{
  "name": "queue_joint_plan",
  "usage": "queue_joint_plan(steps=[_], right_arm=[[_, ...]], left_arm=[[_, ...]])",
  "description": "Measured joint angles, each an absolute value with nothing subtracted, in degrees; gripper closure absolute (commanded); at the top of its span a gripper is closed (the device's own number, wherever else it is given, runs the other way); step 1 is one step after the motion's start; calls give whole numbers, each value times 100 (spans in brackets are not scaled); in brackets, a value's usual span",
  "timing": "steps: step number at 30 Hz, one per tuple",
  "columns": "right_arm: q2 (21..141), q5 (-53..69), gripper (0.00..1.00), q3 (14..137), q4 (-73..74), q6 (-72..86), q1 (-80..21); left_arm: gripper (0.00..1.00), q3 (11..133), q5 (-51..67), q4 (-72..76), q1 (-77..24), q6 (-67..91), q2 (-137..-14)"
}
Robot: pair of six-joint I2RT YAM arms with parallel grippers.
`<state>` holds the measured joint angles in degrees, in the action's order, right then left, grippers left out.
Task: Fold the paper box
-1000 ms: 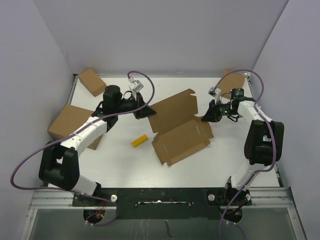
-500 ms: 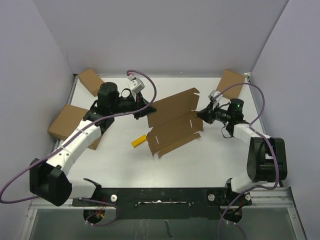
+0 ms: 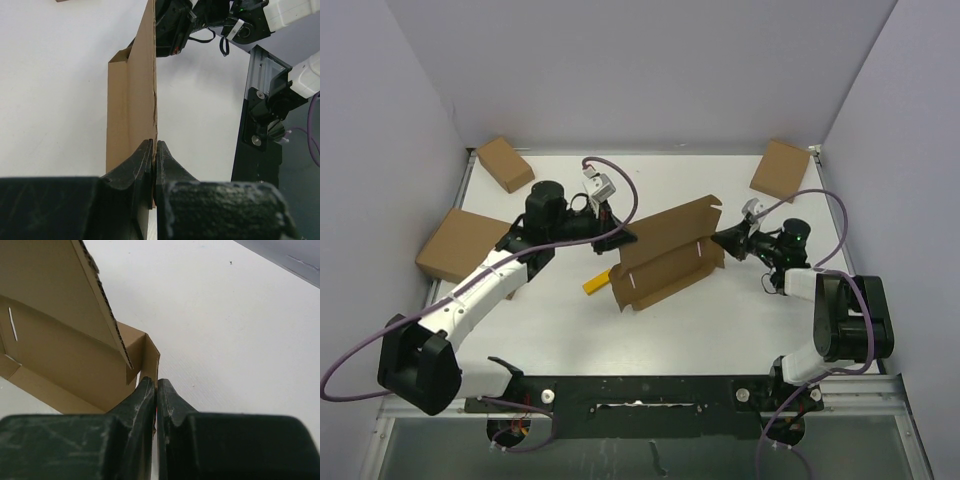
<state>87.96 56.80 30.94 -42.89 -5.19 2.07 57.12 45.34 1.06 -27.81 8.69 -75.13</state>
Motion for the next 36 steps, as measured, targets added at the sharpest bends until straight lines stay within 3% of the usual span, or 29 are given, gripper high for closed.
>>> queue_joint_plan(steps=[8, 24, 36], right_arm=[[8611, 6034, 96, 2939, -4292, -663, 281], [8309, 6589, 89, 3140, -2853, -1579, 392], [8003, 6925, 77, 3752, -47, -3557, 416]], left_arm=[[100, 5354, 4449, 469, -2829, 1094, -7277], [100, 5111, 4370, 731, -2956, 1253, -7081], [100, 4906, 4342, 766, -3098, 1197, -6923]])
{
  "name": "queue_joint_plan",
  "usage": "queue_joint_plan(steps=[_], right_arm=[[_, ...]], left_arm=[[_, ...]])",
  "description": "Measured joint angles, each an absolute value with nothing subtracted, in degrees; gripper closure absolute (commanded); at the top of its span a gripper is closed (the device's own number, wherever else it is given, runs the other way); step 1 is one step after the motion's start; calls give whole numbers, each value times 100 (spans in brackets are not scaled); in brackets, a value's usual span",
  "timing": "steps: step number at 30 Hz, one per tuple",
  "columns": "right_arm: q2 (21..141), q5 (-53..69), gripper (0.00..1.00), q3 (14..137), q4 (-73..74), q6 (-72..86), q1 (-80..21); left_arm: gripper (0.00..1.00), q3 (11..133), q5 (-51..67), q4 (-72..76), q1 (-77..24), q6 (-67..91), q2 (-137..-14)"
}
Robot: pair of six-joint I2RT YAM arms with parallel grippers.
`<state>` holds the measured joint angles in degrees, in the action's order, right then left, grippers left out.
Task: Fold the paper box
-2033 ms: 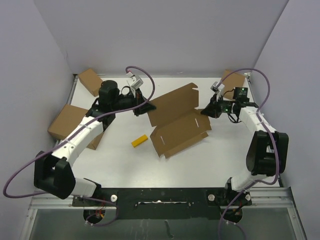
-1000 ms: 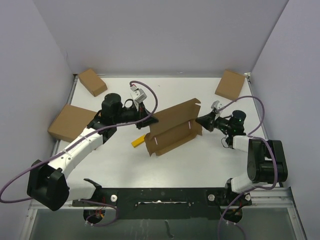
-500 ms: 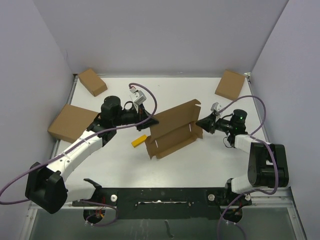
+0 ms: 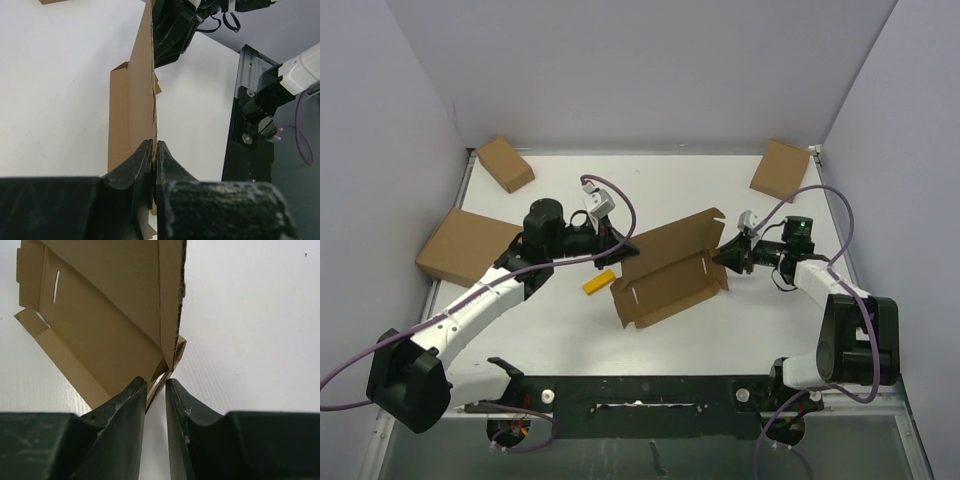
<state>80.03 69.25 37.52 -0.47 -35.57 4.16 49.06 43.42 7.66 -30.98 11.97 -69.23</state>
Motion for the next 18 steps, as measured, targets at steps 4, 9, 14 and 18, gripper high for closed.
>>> queue_joint_plan(steps=[4, 9, 14, 18], right_arm=[[8003, 6860, 84, 3933, 624, -3992, 475], [7905, 6521, 100, 3964, 904, -4045, 521], [7780, 6156, 100, 3879, 333, -3378, 513], [7745, 5793, 100, 3621, -867, -2622, 375]], left_arm=[[100, 4897, 4303, 762, -3109, 1153, -6914], [100, 4886, 4217, 757, -3138, 1131, -6869], [100, 4895, 4084, 775, -3144, 1120, -6858], [100, 5129, 4080, 775, -3100, 1055, -6958]])
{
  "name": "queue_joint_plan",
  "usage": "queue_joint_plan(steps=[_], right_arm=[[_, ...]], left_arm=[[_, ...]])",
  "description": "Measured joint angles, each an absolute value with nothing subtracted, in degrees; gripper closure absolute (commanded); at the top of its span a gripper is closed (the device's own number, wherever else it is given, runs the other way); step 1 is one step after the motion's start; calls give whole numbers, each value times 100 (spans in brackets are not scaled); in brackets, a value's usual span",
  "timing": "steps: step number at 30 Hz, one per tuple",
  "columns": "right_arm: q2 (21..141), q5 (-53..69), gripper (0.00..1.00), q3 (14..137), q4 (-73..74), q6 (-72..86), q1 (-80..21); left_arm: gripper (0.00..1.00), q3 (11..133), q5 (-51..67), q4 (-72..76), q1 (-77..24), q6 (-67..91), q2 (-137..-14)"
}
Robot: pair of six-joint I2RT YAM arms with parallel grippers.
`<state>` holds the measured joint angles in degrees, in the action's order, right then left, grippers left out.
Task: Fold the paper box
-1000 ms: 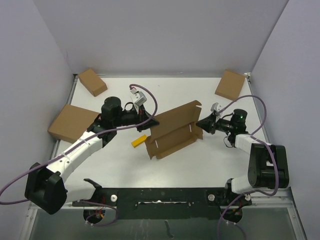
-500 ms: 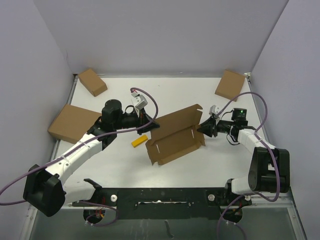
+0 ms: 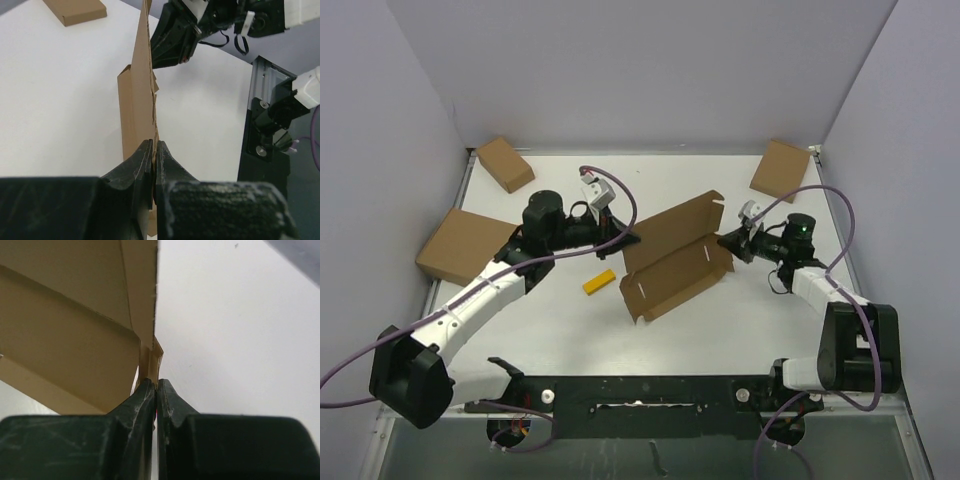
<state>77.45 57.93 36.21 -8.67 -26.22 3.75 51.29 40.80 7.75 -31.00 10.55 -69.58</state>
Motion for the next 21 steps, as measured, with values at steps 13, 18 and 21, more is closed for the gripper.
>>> queue_joint_plan(steps=[13, 18, 21], right_arm=[[9437, 3531, 100, 2941, -5955, -1614, -526], [9568, 3380, 99, 2714, -6521, -1627, -508], [9559, 3454, 96, 2600, -6692, -1653, -458]], left_arm=[[100, 6112, 4342, 781, -2497, 788, -7981], [100, 6112, 4473, 862, -2510, 792, -8029], [100, 6106, 4519, 893, -2521, 786, -8029]])
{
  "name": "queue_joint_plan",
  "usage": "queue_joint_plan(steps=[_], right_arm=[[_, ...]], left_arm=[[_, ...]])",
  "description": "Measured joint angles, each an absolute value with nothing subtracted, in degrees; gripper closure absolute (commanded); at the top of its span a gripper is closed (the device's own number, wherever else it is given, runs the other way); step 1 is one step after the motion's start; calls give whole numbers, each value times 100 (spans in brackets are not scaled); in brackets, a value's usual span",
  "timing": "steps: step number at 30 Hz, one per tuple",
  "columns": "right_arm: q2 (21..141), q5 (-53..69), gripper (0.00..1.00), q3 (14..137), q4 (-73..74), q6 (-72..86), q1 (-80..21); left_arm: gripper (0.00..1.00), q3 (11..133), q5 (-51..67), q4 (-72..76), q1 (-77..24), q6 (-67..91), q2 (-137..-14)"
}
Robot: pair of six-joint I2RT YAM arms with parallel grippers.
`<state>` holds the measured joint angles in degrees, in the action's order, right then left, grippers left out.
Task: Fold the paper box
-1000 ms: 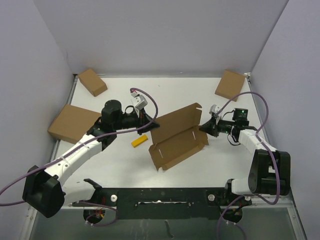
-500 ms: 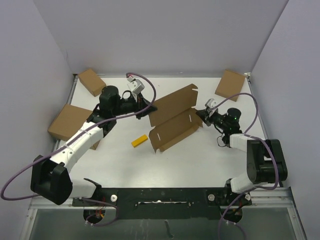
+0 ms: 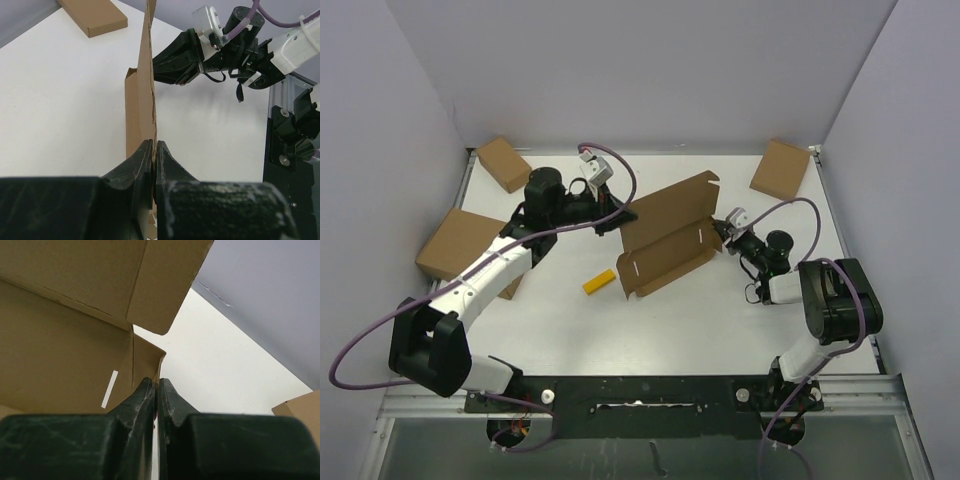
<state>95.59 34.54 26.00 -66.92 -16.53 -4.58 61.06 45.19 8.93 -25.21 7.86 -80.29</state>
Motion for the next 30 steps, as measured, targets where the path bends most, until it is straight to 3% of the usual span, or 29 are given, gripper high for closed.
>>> queue_joint_plan(steps=[19, 30], right_arm=[[8346, 4768, 72, 2440, -5054, -2530, -51], [7878, 6064, 43, 2853, -3221, -2867, 440]], left_arm=[[100, 5937, 4359, 917, -2740, 489, -7983], [100, 5870, 4219, 808, -2869, 272, -7935]])
